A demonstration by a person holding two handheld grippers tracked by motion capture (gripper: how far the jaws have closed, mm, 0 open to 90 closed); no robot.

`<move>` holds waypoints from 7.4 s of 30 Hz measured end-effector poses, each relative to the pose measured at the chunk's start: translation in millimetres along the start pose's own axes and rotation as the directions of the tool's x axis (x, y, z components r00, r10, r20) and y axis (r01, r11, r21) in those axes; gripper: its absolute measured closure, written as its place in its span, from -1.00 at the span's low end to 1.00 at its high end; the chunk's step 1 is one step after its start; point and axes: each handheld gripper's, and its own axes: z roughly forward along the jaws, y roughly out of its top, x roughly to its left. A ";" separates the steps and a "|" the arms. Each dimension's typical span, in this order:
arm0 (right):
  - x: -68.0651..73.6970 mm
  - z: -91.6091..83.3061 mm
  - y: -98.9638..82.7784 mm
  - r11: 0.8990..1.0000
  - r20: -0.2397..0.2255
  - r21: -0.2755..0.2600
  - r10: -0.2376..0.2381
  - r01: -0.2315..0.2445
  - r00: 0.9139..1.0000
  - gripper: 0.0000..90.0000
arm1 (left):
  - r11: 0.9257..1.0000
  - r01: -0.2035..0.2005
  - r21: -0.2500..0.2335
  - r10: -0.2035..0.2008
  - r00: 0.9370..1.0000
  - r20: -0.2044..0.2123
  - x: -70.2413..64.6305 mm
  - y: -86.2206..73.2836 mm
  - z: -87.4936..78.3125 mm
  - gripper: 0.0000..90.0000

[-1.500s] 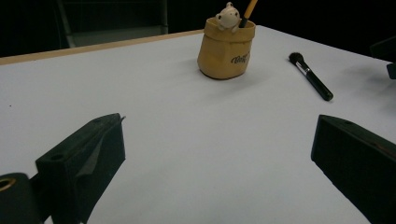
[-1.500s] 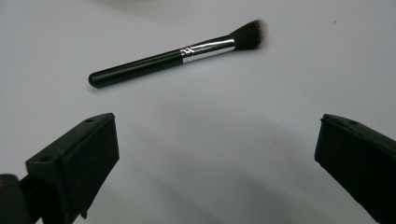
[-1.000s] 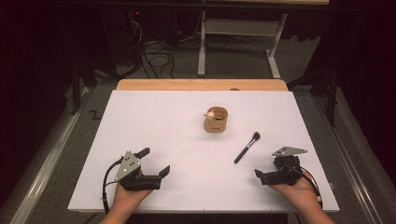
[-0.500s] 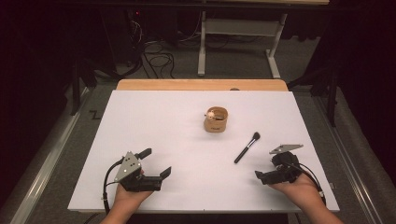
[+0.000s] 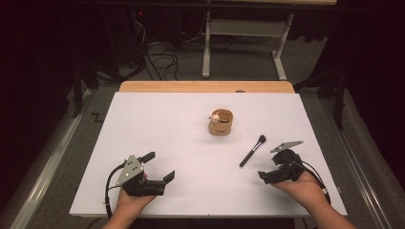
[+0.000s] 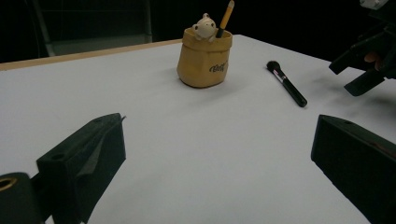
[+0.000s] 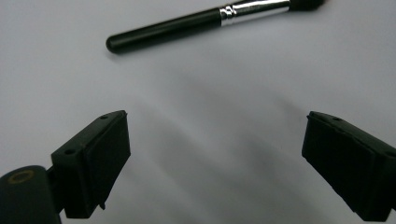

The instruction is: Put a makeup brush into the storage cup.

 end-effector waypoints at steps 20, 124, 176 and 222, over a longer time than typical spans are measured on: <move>1.1 26.0 38.8 0.998 -0.016 0.046 0.042 -0.041 0.999 -0.63 | 1.000 0.012 -0.004 -0.012 1.000 0.006 2.0 -0.2 -1.8 -0.91; -13.0 43.0 73.9 0.957 0.066 0.181 0.218 -0.227 0.974 0.65 | 1.000 0.006 -0.011 -0.005 0.999 0.032 1.3 0.0 -2.7 -0.91; -10.5 12.1 59.2 0.980 0.060 0.116 0.157 -0.163 0.986 0.78 | 1.000 0.013 -0.014 -0.012 1.000 0.028 0.7 -0.4 -1.8 -0.91; -8.5 0.8 29.7 0.987 0.013 -0.076 0.142 -0.141 0.990 0.78 | 0.999 0.033 -0.004 -0.033 0.999 0.020 4.1 -2.0 1.0 -0.91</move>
